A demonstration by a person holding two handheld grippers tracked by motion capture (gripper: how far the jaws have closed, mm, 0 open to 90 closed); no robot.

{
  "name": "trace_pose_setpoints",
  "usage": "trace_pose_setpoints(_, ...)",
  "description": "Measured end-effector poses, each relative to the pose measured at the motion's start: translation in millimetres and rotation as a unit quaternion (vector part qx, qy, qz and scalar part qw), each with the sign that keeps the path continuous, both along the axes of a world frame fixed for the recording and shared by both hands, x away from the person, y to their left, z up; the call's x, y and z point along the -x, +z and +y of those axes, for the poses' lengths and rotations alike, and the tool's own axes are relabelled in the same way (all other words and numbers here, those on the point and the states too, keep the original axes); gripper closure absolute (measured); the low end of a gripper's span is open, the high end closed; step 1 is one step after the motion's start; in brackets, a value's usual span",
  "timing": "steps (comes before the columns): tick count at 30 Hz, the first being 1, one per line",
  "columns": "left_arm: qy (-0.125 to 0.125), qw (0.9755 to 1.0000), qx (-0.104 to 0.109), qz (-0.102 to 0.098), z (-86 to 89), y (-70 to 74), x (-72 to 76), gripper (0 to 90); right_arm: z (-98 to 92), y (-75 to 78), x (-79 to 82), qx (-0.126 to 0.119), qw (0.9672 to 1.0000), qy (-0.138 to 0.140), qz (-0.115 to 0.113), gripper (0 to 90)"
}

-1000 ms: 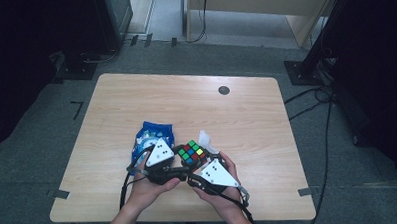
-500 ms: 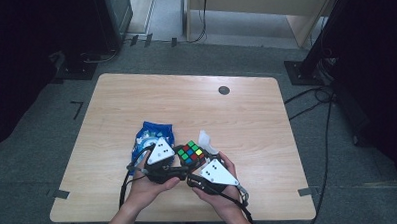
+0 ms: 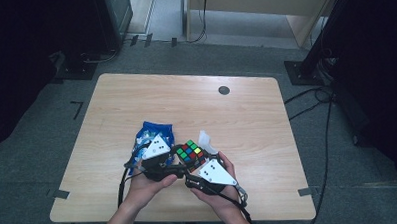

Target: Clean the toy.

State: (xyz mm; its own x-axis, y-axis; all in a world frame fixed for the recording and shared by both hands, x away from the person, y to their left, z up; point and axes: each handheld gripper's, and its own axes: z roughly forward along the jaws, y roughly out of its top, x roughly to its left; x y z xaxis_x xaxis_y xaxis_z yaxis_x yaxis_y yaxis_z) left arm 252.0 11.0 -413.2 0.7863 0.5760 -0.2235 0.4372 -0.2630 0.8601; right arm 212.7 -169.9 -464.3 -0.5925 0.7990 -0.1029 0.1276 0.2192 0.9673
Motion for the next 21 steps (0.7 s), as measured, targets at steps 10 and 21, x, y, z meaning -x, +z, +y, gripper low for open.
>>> trace_pose_setpoints(10, -0.003, 1.0, -0.002, 0.001, -6.5, -1.7, 2.7, 34.6, -2.2, 0.2, -0.8, -0.008, 0.9999, -0.014, 0.004, 32.8)
trace_pose_setpoints(21, -0.008, 0.9989, 0.042, 0.021, 0.7, 1.7, -2.4, 25.6, -4.0, -2.5, -1.0, -0.011, 0.9998, -0.014, 0.005, 34.5)
